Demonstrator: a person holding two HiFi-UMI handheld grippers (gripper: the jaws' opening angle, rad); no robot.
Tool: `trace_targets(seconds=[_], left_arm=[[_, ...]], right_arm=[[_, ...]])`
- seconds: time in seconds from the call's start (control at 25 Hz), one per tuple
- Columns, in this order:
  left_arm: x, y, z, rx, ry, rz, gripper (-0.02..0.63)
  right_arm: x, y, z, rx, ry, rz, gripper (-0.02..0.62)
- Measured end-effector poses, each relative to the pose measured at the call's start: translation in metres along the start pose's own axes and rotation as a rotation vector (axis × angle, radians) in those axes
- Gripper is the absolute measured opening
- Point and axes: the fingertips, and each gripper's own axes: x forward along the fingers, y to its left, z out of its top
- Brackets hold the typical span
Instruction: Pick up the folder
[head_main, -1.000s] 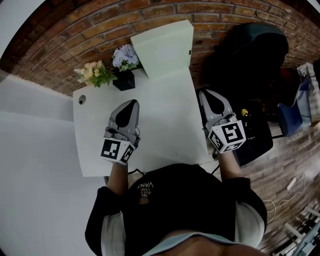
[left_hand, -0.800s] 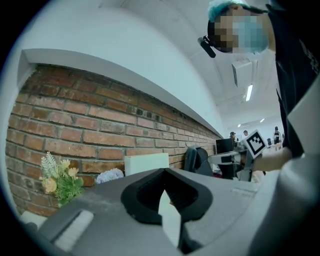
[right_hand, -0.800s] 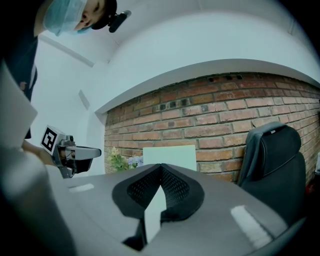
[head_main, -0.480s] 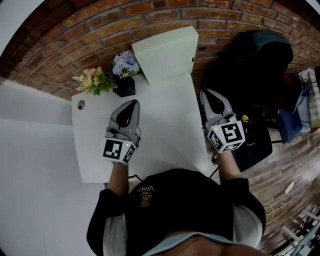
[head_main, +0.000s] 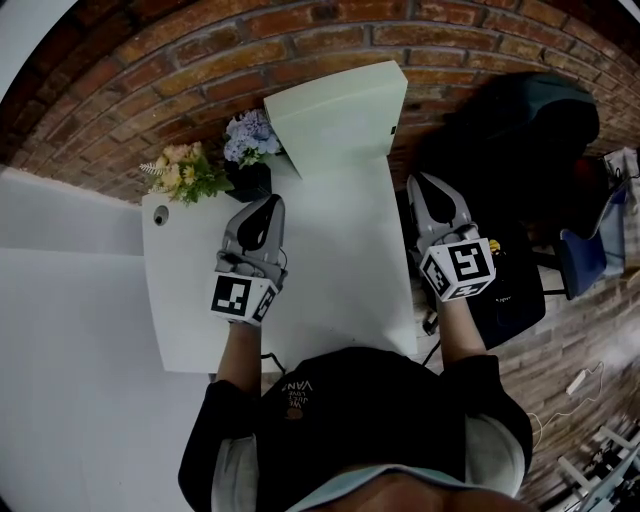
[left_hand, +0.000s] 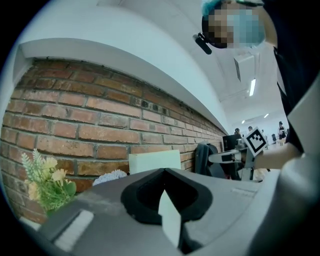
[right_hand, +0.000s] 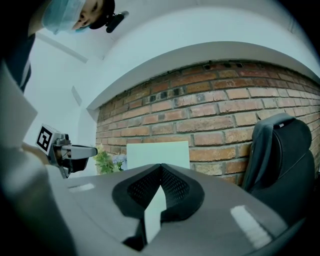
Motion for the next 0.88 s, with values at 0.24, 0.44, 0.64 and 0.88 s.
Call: trace_targets(seconds=[0.24,0.44,0.64,0.88], left_arm=[[0.017,0.001,-0.011,-0.006,0.016,0.004,0.000],[0.029,0.007,-0.022,-0.017,0.022,0.011,0.000],[0.040,0.016,-0.035,-0.027,0.034,0.022,0.000],[0.053,0.026,-0.052,-0.045,0.054,0.047,0.000]], right_arm=[[0.018,-0.014,-0.007,0.001,0.016,0.003,-0.002],[0.035,-0.022,-0.016,0.006,0.027,0.003,-0.002],[0.049,-0.030,-0.024,0.011,0.038,0.004,-0.002],[0.067,-0.040,-0.036,0.011,0.054,0.014,-0.002]])
